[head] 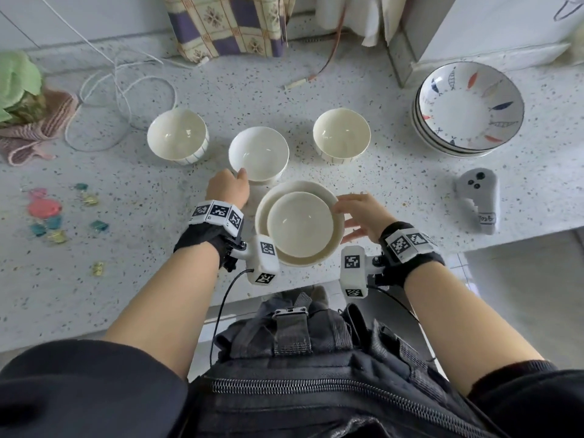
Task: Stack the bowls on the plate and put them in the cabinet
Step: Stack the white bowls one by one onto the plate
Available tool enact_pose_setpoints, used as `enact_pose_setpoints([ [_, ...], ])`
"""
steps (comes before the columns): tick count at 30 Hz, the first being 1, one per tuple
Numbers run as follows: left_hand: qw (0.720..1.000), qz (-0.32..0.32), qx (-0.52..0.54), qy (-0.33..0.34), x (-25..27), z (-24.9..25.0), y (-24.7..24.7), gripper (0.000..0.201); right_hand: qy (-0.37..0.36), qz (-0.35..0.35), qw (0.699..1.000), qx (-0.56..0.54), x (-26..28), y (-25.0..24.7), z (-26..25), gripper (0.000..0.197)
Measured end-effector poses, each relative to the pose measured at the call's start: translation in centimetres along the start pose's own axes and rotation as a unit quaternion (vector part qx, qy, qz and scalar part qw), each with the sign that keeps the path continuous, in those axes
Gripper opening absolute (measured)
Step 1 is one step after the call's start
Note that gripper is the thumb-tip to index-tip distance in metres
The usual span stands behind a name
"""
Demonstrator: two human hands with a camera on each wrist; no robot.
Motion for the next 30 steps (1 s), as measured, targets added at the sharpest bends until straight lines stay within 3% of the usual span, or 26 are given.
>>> enact_pose_setpoints([
  [5,0.995,-0.033,0.087,-0.045,-0.7,1.6,-0.2,0.034,0.001,0.014,1.0,-0.013,-0.1,0.1,0.0,0.014],
  [13,0.992,-0.024,0.1,-0.076,-0.8,2.6,-0.8,0.039,-0.009,0.005,1.0,-0.015,-0.2,0.0,0.2,0.011],
  [18,0.996,0.019,0.081,0.016,0.1,4.0,-2.5,0.033,-0.024,-0.009,1.0,-0.01,-0.3,-0.1,0.2,0.016],
  [22,0.99,0.004,0.102,0.101,2.5,5.0,-4.0,0.019,-0.037,-0.011,0.999,-0.011,-0.3,-0.1,0.4,0.016],
  [30,0.987,-0.054,0.096,0.117,8.0,4.3,-5.0,0.02,-0.072,-0.014,0.997,-0.001,-0.1,0.0,1.0,0.03],
])
Point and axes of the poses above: each hand's wrist, its own x-axis away from the middle knuckle, its own y-axis out of the palm, z = x × y, the point moved 2 cm from there along -x, towards the middle knuckle, and after that the axes turned 15 degrees about z, right-handed, at the moved point
